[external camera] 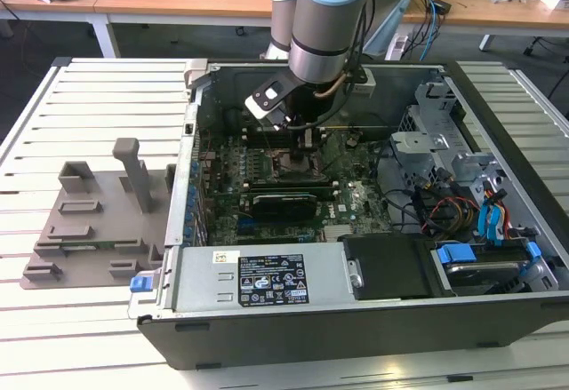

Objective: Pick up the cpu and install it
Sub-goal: 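Place the cpu into insertion slot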

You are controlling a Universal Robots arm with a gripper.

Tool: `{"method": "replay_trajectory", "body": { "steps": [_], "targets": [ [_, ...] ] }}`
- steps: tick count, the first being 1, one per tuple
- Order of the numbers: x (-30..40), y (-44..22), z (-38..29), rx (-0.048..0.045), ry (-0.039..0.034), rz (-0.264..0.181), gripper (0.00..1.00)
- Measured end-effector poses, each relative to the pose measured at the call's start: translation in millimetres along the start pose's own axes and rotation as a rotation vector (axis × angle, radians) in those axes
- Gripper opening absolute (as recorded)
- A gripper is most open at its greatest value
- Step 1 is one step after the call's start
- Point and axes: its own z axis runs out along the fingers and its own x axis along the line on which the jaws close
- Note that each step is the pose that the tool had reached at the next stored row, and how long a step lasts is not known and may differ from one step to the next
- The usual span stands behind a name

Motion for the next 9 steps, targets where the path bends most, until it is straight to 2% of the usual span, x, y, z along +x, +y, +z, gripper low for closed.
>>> {"method": "replay_trajectory", "body": {
  "steps": [1, 5, 9],
  "targets": [
    [0.1, 0.1, 0.8, -0.0001, 0.0000, 0.000, 0.11],
    [-0.3, 0.8, 7.3, 0.0018, -0.0010, 0.000, 0.11],
    [-0.4, 3.3, 9.8, 0.0020, -0.0009, 0.000, 0.11]
  ]
}}
